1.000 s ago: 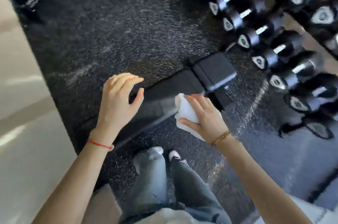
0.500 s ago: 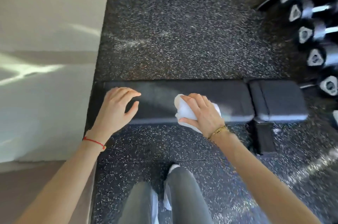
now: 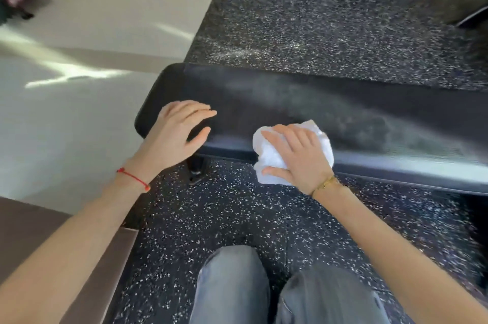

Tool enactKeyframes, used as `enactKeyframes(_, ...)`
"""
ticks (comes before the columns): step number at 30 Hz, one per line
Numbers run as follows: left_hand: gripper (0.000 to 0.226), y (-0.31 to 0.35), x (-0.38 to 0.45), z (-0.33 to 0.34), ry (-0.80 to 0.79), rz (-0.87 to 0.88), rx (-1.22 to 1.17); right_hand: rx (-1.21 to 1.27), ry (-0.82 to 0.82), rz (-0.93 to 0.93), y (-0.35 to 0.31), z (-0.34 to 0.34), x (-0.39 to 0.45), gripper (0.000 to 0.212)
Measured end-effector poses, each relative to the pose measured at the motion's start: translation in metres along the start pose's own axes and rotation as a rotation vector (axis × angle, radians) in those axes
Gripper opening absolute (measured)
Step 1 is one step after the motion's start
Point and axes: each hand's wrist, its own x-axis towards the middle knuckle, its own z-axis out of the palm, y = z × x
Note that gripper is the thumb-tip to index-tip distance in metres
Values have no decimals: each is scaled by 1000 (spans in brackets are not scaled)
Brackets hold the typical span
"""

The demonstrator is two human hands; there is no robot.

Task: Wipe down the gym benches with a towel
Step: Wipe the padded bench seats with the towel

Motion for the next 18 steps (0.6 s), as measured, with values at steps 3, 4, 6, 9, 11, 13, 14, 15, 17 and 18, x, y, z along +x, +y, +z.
enactKeyframes(3,40,-28,-7,10,68,-35,5,-153,94,-57,-5,20,-8,78)
enactKeyframes(4,40,-36,-9,12,88,-46,10,-194,113,-70,-6,24,-7,77)
enactKeyframes(6,41,-51,-12,15,117,-61,26,-279,158,-99,-10,31,1,74)
enactKeyframes(9,41,-68,-13,19,118,-64,45,-483,270,-194,-37,51,31,62)
enactKeyframes(11,41,-79,-16,24,125,-64,40,-521,343,-246,-66,68,59,57)
enactKeyframes(13,40,-89,-17,29,147,-70,32,-510,377,-274,-82,79,76,57)
enactKeyframes(14,39,-92,-16,31,159,-66,24,-513,375,-286,-80,79,75,57)
enactKeyframes(15,39,-95,-15,33,172,-59,11,-514,384,-302,-73,76,69,57)
enactKeyframes(17,40,-97,-11,36,193,-54,-25,-502,415,-311,-52,66,48,59)
enactKeyframes(18,40,-98,-10,38,203,-58,-33,-505,416,-304,-41,61,36,63)
